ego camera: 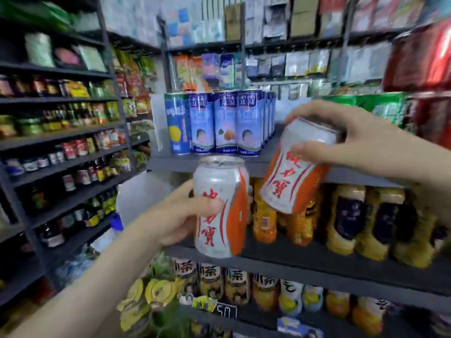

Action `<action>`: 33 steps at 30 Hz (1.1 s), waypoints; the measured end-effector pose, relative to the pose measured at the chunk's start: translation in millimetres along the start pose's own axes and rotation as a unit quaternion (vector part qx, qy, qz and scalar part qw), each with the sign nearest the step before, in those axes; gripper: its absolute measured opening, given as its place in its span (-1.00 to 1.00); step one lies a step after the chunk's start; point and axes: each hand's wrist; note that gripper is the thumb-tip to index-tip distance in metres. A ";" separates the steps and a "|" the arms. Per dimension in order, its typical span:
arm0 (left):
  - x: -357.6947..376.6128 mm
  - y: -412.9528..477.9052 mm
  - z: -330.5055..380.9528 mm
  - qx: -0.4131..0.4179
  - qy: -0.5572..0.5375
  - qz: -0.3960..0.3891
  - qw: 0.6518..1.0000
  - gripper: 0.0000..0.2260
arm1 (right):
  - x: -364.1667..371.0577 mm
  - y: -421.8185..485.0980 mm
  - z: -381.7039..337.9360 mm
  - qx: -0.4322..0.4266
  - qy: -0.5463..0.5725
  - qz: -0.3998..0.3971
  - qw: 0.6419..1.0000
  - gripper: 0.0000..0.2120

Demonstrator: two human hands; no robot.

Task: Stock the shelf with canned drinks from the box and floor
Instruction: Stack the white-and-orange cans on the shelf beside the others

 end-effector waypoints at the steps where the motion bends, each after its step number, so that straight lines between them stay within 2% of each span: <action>1: -3.0 15.7 10.1 0.018 0.029 -0.022 0.999 -0.15 | -8.8 10.5 -10.8 0.011 -0.014 0.002 1.000 -0.60; 3: -9.1 44.6 20.8 0.039 0.060 -0.041 0.997 -0.17 | -23.6 33.3 -25.7 0.044 -0.058 0.000 0.997 -0.66; 4: -10.4 57.2 23.8 0.048 0.060 -0.037 0.996 -0.28 | -29.3 44.9 -29.7 0.064 -0.080 -0.003 0.995 -0.66; 6: -8.2 76.9 28.8 0.068 0.068 -0.029 0.995 -0.47 | -35.9 65.5 -33.4 0.094 -0.120 -0.006 0.988 -0.61; 8: -6.2 93.4 29.2 0.093 0.090 -0.023 0.991 -0.56 | -40.0 85.0 -29.3 0.113 -0.182 -0.001 0.977 -0.50; 13: -5.1 114.1 30.3 0.111 0.115 0.010 0.987 -0.45 | -42.2 125.1 -14.0 0.160 -0.269 -0.054 0.948 -0.35; 17: -11.1 121.5 38.2 0.132 0.120 0.008 0.984 -0.58 | -45.5 149.0 -8.4 0.188 -0.298 -0.095 0.931 -0.39; 22: -26.7 126.6 60.2 0.172 0.100 -0.001 0.980 -0.54 | -56.4 174.7 -7.5 0.223 -0.361 -0.123 0.897 -0.39; 27: -46.2 134.4 75.1 0.200 0.098 -0.008 0.975 -0.64 | -58.5 185.8 -6.3 0.252 -0.399 -0.151 0.868 -0.37; 30: -51.6 138.1 76.4 0.208 0.097 -0.006 0.973 -0.67 | -56.8 193.4 -0.5 0.263 -0.452 -0.148 0.840 -0.33; 33: -53.9 141.0 73.8 0.209 0.097 0.001 0.973 -0.76 | -48.2 198.5 4.7 0.241 -0.526 -0.107 0.809 -0.31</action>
Point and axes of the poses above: each hand's wrist, its own y-axis towards the middle knuckle, its own x-axis out of the palm, z = x × y, and after that the axes turned 14 degrees about x, right-handed
